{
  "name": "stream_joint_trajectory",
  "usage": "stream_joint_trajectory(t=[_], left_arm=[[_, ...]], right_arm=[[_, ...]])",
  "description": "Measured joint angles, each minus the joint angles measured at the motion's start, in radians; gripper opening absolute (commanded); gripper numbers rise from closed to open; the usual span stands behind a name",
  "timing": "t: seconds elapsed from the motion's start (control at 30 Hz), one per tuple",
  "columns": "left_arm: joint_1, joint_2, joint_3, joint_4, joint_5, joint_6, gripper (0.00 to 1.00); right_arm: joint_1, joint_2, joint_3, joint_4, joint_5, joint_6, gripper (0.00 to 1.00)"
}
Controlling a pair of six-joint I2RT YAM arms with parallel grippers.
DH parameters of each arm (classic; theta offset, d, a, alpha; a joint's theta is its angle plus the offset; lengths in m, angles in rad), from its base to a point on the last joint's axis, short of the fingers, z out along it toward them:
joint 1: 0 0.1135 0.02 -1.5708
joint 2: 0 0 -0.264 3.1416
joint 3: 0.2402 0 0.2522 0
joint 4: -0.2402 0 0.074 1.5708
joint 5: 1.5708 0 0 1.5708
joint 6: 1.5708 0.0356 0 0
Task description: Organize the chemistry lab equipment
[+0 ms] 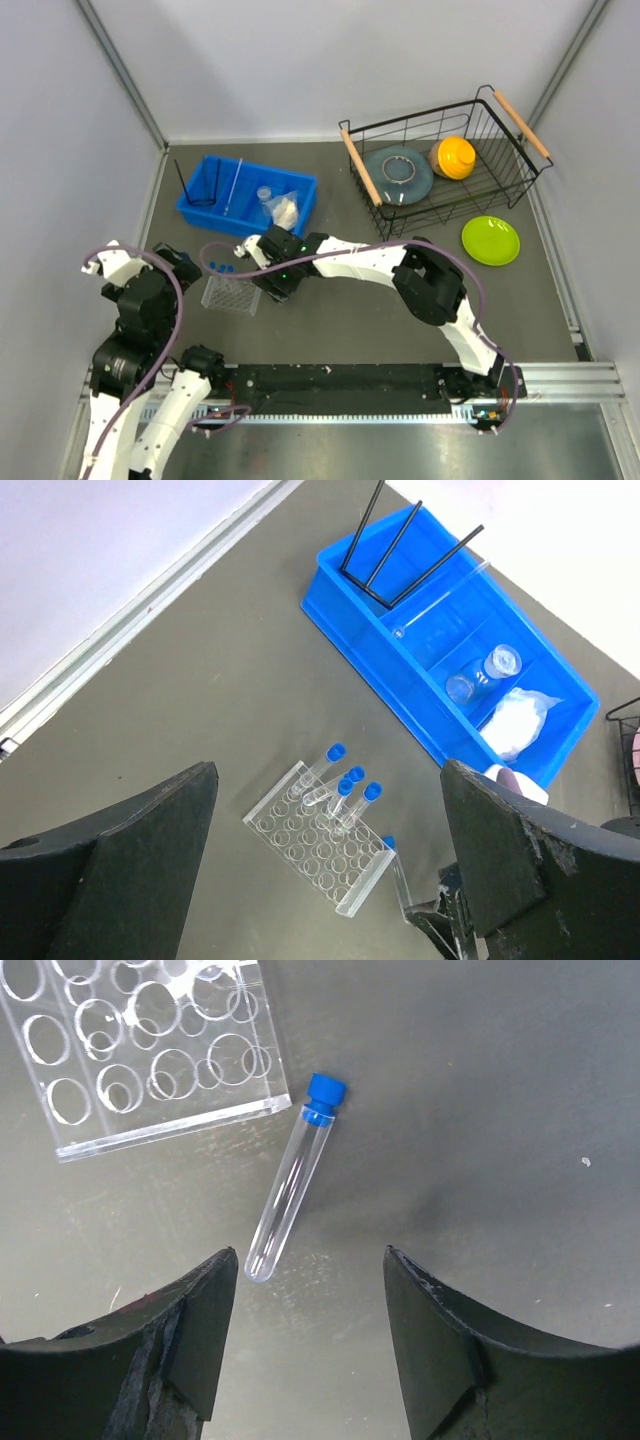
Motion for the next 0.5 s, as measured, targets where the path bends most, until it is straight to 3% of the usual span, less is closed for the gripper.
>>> stream_joint_trajectory(t=[0.23,0.5], left_arm=[[0.0,-0.066,0.005,-0.024,-0.034,0.0,0.98],[0.0,-0.074,0.005,-0.046,-0.043,-0.001,0.98]], right_arm=[[0.006,0.035,0.012,0.005,0.049,0.011,0.55],[0.018,0.038,0.013,0.006,0.113,0.008,0.26]])
